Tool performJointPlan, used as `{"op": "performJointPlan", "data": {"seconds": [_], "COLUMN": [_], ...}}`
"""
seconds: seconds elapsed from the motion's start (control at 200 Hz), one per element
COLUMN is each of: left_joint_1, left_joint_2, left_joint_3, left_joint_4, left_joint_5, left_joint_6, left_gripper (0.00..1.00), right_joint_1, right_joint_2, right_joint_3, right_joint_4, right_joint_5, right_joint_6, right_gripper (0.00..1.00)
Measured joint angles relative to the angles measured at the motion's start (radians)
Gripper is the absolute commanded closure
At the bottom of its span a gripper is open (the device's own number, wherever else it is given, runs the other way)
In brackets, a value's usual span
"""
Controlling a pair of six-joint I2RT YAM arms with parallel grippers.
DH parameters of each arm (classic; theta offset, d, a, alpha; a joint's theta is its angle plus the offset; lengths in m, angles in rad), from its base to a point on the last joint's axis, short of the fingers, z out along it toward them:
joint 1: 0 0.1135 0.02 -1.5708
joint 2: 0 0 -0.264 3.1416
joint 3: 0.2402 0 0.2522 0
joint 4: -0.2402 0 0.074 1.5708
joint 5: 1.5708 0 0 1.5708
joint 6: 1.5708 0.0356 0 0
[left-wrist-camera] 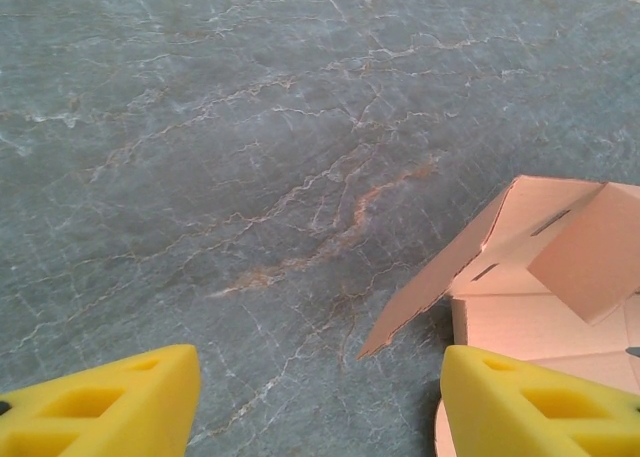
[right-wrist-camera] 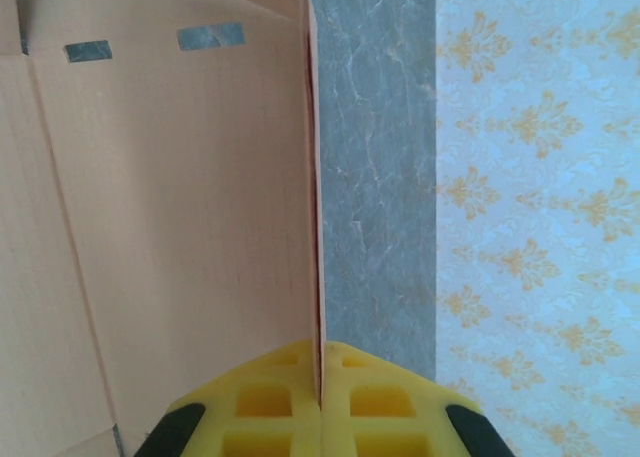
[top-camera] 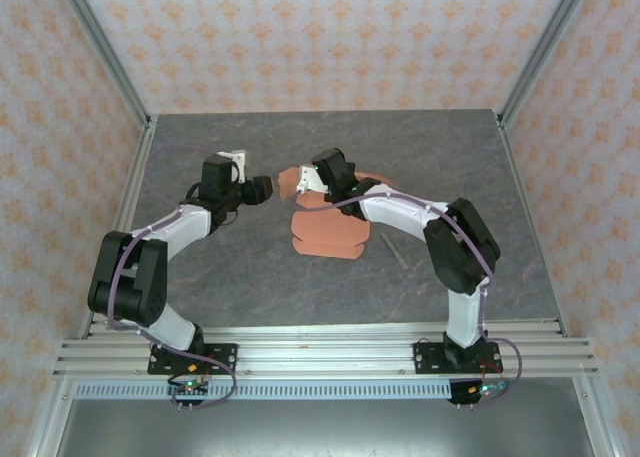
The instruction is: Fold the paper box
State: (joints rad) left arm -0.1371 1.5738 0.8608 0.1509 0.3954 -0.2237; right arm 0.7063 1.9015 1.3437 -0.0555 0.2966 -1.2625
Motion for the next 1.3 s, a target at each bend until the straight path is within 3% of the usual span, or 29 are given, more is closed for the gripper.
{"op": "performJointPlan", "data": {"seconds": [0.54, 0.891, 1.301], "left_joint_1": [0.0, 0.0, 0.023], "left_joint_2": [0.037, 0.084, 0.209], "left_joint_3": [0.025, 0.038, 0.217], "left_joint_4": [0.018, 0.013, -0.066], "left_joint_5": [0.076, 0.049, 0.012], "left_joint_6": [0.047, 0.063, -0.011], "left_gripper": [0.41, 0.5, 0.51], "right_joint_1": [0.024, 0.024, 0.016], "right_joint_2": [-0.035, -0.035, -0.035], "right_joint_3": [-0.212, -0.23, -0.23], "right_joint_4": [0.386, 0.446, 0.443], "right_joint_5": [0.048, 0.044, 0.03], "right_joint_6": [-0.162, -0.198, -0.205], "right_gripper": [1.0, 1.0, 1.0]}}
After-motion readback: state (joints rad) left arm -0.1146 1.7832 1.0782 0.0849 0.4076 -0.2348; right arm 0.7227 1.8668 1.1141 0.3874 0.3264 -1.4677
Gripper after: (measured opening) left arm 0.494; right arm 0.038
